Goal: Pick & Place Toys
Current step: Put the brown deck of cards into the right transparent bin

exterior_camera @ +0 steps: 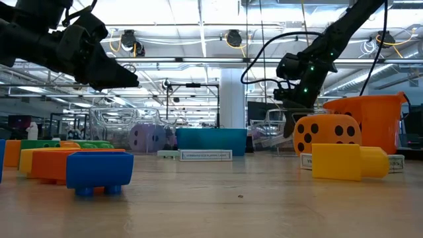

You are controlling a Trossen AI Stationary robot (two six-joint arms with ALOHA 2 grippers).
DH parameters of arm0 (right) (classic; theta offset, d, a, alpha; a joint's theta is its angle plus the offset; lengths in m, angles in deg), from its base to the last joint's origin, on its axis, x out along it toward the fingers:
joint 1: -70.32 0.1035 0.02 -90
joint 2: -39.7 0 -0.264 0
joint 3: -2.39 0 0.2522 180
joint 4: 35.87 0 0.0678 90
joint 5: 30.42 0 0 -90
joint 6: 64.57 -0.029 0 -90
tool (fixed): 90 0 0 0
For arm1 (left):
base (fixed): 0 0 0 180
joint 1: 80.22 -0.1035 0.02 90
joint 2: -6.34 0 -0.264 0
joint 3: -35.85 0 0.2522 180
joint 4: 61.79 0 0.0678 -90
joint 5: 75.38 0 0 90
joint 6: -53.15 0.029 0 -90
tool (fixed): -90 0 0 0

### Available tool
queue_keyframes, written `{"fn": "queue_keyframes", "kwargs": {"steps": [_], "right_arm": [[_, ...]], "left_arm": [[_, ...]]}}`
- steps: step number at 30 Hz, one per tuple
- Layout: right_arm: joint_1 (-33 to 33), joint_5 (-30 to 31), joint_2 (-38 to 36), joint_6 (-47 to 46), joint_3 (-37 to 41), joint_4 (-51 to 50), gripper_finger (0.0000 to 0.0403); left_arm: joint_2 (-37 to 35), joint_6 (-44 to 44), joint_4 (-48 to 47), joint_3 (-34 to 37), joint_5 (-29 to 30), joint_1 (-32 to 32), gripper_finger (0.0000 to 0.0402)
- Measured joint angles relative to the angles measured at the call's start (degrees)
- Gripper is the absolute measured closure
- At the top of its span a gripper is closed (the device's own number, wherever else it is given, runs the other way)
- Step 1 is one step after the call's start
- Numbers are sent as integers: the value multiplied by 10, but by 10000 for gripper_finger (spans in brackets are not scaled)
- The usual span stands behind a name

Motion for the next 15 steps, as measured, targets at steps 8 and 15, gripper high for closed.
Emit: {"fn": "queue_keyframes", "kwargs": {"steps": [8, 15], "right_arm": [[0, 0, 0, 0, 0, 6, 99], [0, 0, 0, 0, 0, 7, 73]], "left_arm": [[0, 0, 0, 0, 0, 0, 231], [0, 0, 0, 0, 0, 0, 231]]}}
